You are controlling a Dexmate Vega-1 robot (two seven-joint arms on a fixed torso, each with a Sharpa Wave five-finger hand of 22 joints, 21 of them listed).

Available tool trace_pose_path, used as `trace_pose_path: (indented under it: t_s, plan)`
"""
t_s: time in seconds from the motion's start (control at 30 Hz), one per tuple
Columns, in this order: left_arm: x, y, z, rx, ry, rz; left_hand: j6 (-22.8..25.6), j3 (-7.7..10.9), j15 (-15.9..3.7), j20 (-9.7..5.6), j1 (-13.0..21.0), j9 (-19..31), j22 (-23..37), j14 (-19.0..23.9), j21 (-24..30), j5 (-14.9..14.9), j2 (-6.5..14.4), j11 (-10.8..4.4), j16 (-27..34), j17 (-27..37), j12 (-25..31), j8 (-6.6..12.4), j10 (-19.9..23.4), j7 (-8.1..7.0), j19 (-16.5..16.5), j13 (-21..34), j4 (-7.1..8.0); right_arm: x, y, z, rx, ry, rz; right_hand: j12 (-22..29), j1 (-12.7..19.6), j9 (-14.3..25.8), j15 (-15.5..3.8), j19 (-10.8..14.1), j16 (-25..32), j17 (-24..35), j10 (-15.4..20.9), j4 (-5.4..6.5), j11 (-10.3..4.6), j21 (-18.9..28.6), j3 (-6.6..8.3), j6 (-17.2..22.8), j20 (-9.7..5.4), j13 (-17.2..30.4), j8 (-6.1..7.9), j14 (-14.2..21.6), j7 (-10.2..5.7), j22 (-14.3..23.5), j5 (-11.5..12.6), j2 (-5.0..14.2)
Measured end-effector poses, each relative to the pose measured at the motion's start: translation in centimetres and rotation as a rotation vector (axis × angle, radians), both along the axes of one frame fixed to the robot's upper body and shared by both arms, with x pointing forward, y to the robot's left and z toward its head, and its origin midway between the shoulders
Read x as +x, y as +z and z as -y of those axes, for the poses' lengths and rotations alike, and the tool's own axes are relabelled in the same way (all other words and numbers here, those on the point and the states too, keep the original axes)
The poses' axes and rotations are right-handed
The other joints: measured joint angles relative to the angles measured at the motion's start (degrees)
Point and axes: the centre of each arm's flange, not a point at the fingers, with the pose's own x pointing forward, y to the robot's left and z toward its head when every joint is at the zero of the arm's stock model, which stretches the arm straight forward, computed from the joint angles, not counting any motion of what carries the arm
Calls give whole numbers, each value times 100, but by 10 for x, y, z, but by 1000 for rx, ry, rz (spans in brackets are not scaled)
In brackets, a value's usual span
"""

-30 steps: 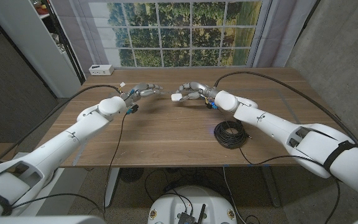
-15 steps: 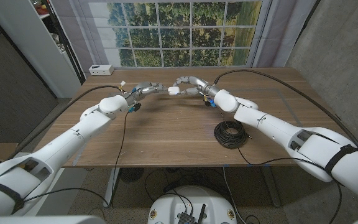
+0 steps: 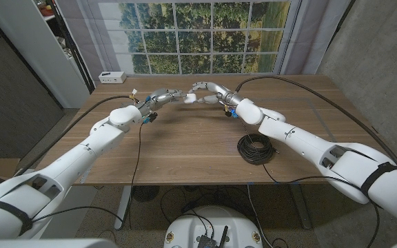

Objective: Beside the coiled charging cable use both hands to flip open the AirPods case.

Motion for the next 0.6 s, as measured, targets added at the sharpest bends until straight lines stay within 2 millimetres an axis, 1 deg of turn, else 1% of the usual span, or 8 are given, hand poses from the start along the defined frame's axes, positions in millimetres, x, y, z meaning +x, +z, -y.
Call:
trace_pose_path:
  t_s: [0.07, 0.13, 0.2, 0.3, 0.37, 0.47, 0.57, 0.6]
  plan:
    - [0, 0, 0, 0, -1, -1, 82, 5, -36, 18, 28, 20, 3, 80, 0, 0, 28, -24, 0, 0, 36, 30, 56, -30, 18, -17, -5, -2, 0, -1, -3, 4, 8, 0, 0, 11, 0, 13, 0, 0, 5, 0, -5, 0, 0, 0, -13, 0, -4, 0, 0, 0, 0, 0]
    - [1, -1, 1, 2, -2, -4, 159, 5, -72, 39, 49, 31, 3, 133, 0, 0, 82, -34, 0, 0, 43, 45, 104, -18, 40, -27, -5, -3, 1, -2, -4, 6, 12, 0, 0, 17, 0, 30, 0, 0, 17, 0, -17, 0, 0, -1, -30, 0, -4, 0, 1, 0, 0, 0]
    - [2, 0, 2, 6, -4, -6, 246, 22, -56, 49, 96, 52, 3, 161, 0, 0, 142, -63, 0, 0, 54, 79, 181, -47, 49, -34, -22, -4, 1, -3, -6, 8, 21, 0, 0, 17, 0, 30, 0, 0, 17, 0, -17, 0, 0, -1, -30, 0, -4, 0, 1, 0, 0, 0]
    - [3, 1, 3, 11, -5, -8, 445, 37, -103, 78, 184, 80, 9, 246, 0, -48, 230, -138, 41, 0, 87, 157, 268, -84, 82, -57, -37, -6, 2, -5, -8, 14, 30, 0, 0, 34, 0, 30, 0, 0, 17, 0, -17, 0, 0, -1, -30, 0, -4, 0, 1, 0, 0, 0]
    - [4, 1, 3, 15, -5, -9, 584, 70, -129, 75, 260, 114, 30, 315, 0, -72, 306, -214, 41, 0, 123, 204, 347, -144, 118, -80, -69, -8, 2, -6, -10, 18, 37, 0, 0, 37, 0, 30, 0, 0, 17, 0, -17, 0, 0, 0, -30, 16, -4, 0, 1, 0, 0, 0]
    - [5, 1, 4, 14, -4, -9, 857, 149, -222, 99, 439, 182, 30, 492, 0, -117, 484, -382, 58, 0, 159, 300, 517, -334, 203, -128, -149, -9, 3, -8, -14, 23, 44, -26, -1, 58, 0, 30, -3, 0, 17, 0, -17, 0, 0, 4, -30, 28, 8, 0, -2, 0, 0, 0]
    - [5, 1, 6, 10, -8, 0, 922, 251, -294, 105, 714, 268, 57, 645, 10, -172, 597, -528, 62, -1, 176, 414, 679, -312, 281, -176, -251, -11, 3, -11, -17, 30, 48, -26, -1, 53, 0, 30, -41, -1, 17, 0, -17, 0, 0, 4, -30, 28, 8, 0, -2, 1, 0, 1]
    - [5, 1, 6, 9, -9, 1, 940, 261, -317, 108, 748, 292, 57, 665, 23, -181, 592, -565, 62, -1, 208, 445, 716, -294, 295, -182, -260, -11, 3, -11, -17, 31, 49, -26, -1, 53, 0, 30, -45, -1, 17, 0, -17, 0, 0, 4, -30, 27, 8, 0, -2, 0, 0, 1]
